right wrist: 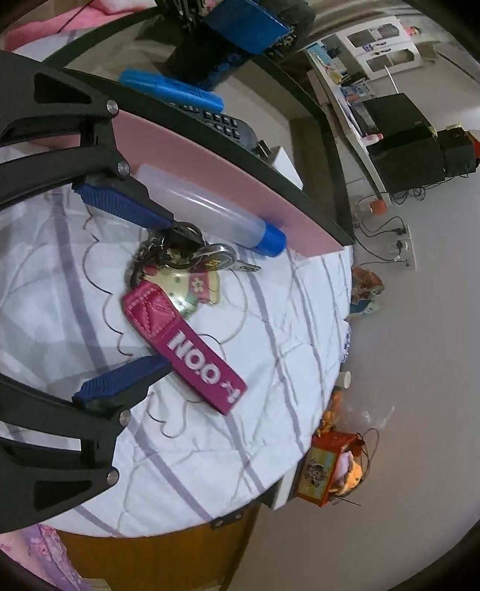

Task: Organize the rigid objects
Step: 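Move the right tool to the keys with the pink strap, then close the right tool on the keys beside the pink strap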

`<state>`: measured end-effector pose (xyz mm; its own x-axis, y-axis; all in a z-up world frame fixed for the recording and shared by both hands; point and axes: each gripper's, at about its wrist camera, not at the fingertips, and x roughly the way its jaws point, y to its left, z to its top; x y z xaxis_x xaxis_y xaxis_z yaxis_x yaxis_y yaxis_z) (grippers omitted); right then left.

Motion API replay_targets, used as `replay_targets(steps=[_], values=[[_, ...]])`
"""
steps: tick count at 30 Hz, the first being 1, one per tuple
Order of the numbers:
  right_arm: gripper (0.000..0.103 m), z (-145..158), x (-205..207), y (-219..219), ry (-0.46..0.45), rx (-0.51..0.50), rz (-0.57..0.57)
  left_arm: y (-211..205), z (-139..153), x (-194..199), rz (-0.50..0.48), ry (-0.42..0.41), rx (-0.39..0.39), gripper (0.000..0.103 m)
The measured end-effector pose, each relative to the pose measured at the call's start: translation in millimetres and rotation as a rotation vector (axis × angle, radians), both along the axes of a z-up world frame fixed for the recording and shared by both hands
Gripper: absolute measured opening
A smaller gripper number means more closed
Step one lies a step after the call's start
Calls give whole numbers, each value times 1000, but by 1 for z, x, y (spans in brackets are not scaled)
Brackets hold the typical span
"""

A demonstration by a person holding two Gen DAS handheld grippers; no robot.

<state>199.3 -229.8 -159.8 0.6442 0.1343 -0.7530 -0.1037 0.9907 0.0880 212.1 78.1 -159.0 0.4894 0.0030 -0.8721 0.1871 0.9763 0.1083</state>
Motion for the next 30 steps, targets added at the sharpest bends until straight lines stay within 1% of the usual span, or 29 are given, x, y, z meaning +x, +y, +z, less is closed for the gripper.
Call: replay_targets(steps=[3, 5, 7, 9, 12, 13, 14, 15, 19, 21, 23, 24, 25, 26, 27, 28, 29, 30], values=[[73, 8, -3, 3, -17, -3, 13, -1, 0, 0, 0, 1, 2, 7], [73, 13, -6, 10, -40, -22, 53, -2, 0, 0, -1, 2, 3, 7], [73, 12, -2, 17, -29, -41, 78, -2, 0, 1, -1, 2, 3, 7], [73, 7, 6, 20, -9, -83, 76, -2, 0, 1, -1, 2, 3, 7], [73, 6, 12, 18, -12, -87, 68, -2, 0, 1, 0, 2, 5, 7], [71, 5, 14, 16, -6, -85, 65, -2, 0, 1, -1, 2, 4, 7], [66, 4, 15, 14, -6, -80, 64, -2, 0, 1, -2, 2, 4, 7], [65, 3, 17, 12, -1, -67, 67, -3, 0, 1, -1, 2, 4, 7], [64, -1, 23, 12, 7, -58, 74, -2, 0, 1, 0, 1, 5, 7], [62, -2, 26, 15, 7, -71, 79, -3, 0, 1, 0, 2, 4, 7], [49, -2, 28, 16, 14, -54, 99, -3, 0, 1, 0, 2, 5, 7], [48, -2, 28, 17, 12, -54, 106, -3, 1, 1, 0, 3, 6, 7], [45, -2, 28, 18, 15, -59, 115, -3, 1, 1, 0, 2, 7, 7], [43, -3, 27, 18, 23, -61, 122, -3, 1, 1, 0, 2, 6, 7], [38, -1, 26, 18, 20, -58, 124, -3, 1, 2, 0, 3, 5, 7], [27, 1, 23, 17, 22, -19, 144, -3, 1, 2, 1, 2, 5, 7], [27, 1, 21, 18, 27, -20, 146, -3, 1, 2, 1, 3, 5, 7], [27, 1, 17, 20, 23, -47, 146, -3, 1, 2, 0, 3, 5, 7]])
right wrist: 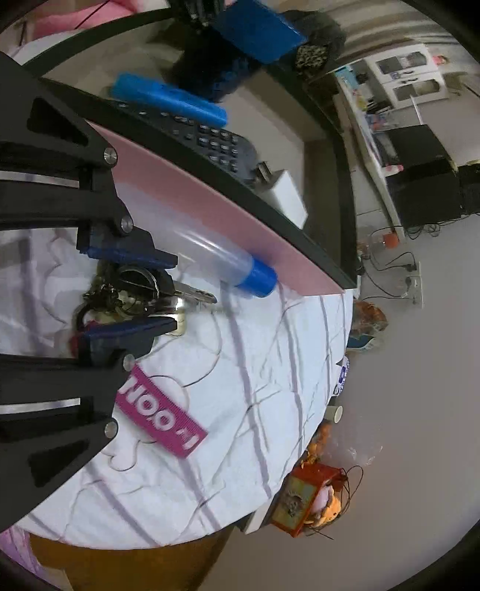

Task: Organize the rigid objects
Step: 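Close the right tool on the keys beside the pink strap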

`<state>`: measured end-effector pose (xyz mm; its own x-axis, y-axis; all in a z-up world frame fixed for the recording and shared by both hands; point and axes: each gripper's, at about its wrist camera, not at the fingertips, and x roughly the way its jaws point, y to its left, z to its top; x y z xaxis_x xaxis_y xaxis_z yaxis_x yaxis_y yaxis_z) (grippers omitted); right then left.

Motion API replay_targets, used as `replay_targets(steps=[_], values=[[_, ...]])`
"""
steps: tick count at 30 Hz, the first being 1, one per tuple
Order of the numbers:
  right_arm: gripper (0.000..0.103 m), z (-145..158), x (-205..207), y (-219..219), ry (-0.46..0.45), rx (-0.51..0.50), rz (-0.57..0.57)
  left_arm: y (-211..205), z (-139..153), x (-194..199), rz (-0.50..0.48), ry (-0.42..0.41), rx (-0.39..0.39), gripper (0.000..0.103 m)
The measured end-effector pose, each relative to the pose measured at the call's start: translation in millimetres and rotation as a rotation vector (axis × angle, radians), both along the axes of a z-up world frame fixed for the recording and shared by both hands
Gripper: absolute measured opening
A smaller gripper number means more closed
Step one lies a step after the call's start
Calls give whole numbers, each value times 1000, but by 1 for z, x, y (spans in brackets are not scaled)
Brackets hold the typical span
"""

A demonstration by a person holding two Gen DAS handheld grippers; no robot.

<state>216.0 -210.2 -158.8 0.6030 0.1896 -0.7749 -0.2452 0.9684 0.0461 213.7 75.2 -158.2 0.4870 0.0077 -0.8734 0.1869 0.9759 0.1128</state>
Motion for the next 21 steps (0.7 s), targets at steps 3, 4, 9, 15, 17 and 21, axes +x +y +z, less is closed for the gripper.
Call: replay_targets(steps=[3, 4, 9, 15, 17, 21], values=[[27, 1, -17, -2, -2, 0, 0, 0, 0, 0, 0, 0, 0, 7], [27, 2, -23, -5, -3, 7, -9, 0, 0, 0, 1, 1, 1, 7], [27, -1, -62, -25, 63, 66, -21, 0, 0, 0, 0, 0, 0, 7], [28, 1, -97, -35, 32, 73, -54, -1, -1, 0, 0, 0, -2, 7], [37, 2, -102, -33, -11, 53, -87, -1, -1, 0, -1, 1, -2, 7], [82, 3, -107, -28, -80, 11, -136, -1, -1, 0, -1, 0, -2, 8]])
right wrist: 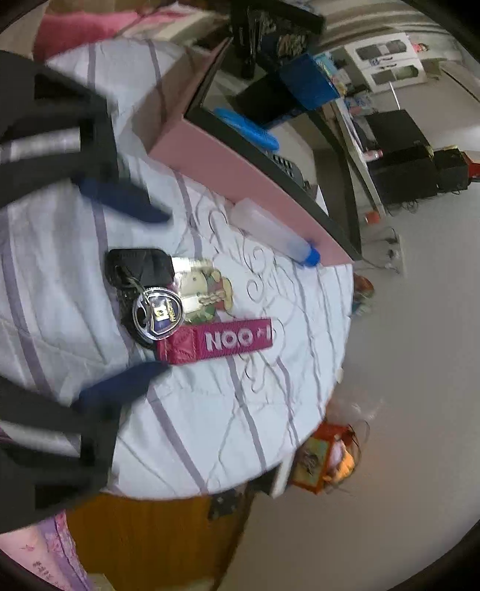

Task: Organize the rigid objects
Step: 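Close the right tool on the keys beside the pink strap, then lift the keys by the pink strap with the right tool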

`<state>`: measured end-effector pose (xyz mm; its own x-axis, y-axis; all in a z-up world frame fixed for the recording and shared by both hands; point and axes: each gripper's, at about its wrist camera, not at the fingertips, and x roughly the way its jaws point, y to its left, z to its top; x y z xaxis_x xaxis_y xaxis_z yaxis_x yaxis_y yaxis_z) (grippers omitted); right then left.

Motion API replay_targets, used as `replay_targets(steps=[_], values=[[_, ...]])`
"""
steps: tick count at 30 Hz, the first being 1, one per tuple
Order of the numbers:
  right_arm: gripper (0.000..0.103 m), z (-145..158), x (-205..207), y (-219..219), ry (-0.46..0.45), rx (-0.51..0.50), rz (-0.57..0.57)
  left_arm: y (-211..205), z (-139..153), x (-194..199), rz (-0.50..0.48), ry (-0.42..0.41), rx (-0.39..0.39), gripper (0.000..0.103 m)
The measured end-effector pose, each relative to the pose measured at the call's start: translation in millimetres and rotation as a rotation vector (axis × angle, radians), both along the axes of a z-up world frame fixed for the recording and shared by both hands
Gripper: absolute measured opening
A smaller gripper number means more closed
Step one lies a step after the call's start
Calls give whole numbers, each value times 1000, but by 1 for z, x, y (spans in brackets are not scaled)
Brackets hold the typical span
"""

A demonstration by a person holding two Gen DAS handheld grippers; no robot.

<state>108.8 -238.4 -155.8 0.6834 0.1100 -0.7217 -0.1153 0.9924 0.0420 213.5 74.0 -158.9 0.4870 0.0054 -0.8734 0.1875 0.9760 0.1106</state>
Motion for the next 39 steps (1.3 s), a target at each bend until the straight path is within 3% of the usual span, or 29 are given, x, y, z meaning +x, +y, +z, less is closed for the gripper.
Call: replay_targets(steps=[4, 6, 9, 14, 15, 17, 22, 23, 26, 27, 28, 39], values=[[82, 7, -2, 8, -65, -84, -8, 0, 0, 0, 0, 0, 0, 8], [82, 0, 6, 7, -24, -115, -17, 0, 0, 0, 1, 0, -1, 7], [82, -16, 22, 3, 47, -67, -3, 0, 0, 0, 0, 0, 0, 8], [79, -18, 29, -3, 54, -7, 14, -1, 0, 0, 0, 1, -1, 8], [75, -18, 28, -4, 52, -4, 10, -1, 0, 0, 0, 1, -2, 8], [55, -17, 25, -9, 47, 7, -1, -1, 0, 0, 1, 1, -1, 8], [53, -16, 21, -18, 42, 98, -7, -1, 0, 0, 0, 1, -2, 8], [45, -15, 20, -24, 34, 160, -6, -2, 0, 0, 0, 2, -3, 8], [36, -7, 13, -39, 1, 299, 8, -2, 0, 0, 0, 2, -1, 8], [28, -6, 12, -36, 1, 283, 14, -2, 0, 0, 0, 2, -1, 8], [10, -5, 12, -34, 1, 266, 16, -2, 0, 0, 0, 1, -2, 8], [17, -14, 29, -6, 69, 124, 56, -2, 0, 1, -2, 3, -6, 8]])
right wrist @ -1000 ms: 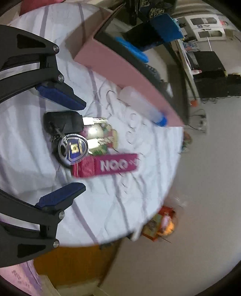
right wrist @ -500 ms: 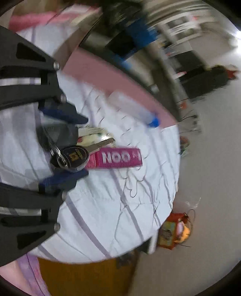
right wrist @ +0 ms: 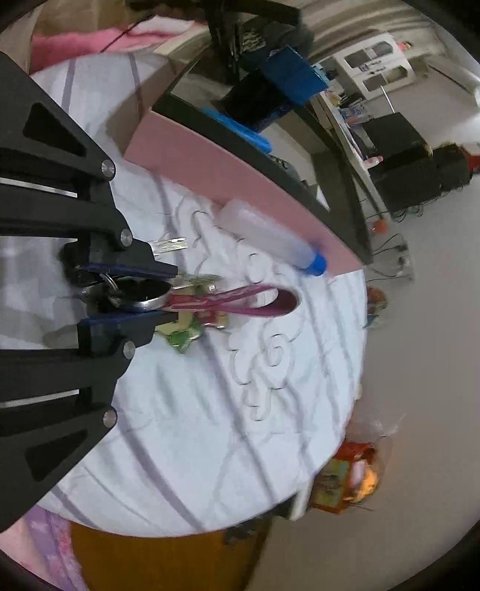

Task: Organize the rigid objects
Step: 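Lift the keys by the pink strap with the right tool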

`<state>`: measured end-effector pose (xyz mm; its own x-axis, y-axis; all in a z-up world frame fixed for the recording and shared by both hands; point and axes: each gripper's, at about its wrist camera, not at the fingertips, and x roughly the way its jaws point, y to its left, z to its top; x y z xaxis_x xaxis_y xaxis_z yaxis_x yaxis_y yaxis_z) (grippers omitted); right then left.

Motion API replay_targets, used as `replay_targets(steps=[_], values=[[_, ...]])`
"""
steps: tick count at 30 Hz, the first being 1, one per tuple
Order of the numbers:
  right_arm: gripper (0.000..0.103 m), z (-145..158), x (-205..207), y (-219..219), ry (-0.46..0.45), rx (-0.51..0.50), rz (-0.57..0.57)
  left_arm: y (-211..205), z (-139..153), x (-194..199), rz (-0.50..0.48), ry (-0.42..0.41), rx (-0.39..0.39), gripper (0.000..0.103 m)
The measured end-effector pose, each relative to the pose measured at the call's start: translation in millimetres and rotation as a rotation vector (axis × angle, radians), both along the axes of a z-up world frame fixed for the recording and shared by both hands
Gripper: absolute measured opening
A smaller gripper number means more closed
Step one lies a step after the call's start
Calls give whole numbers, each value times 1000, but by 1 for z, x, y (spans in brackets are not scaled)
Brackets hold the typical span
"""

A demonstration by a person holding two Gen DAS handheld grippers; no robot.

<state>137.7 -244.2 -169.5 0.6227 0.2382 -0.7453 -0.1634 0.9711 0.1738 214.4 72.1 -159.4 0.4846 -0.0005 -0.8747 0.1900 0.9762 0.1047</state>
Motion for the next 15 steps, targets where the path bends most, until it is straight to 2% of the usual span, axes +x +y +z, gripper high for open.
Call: replay_targets(steps=[4, 8, 15], values=[[17, 1, 5, 0, -3, -14, -5, -1, -1, 0, 0, 0, 0, 8], [11, 5, 2, 3, -22, -43, -11, -1, -1, 0, 0, 0, 0, 8], [10, 31, -5, 6, -95, 6, 6, -1, -1, 0, 0, 0, 0, 8]])
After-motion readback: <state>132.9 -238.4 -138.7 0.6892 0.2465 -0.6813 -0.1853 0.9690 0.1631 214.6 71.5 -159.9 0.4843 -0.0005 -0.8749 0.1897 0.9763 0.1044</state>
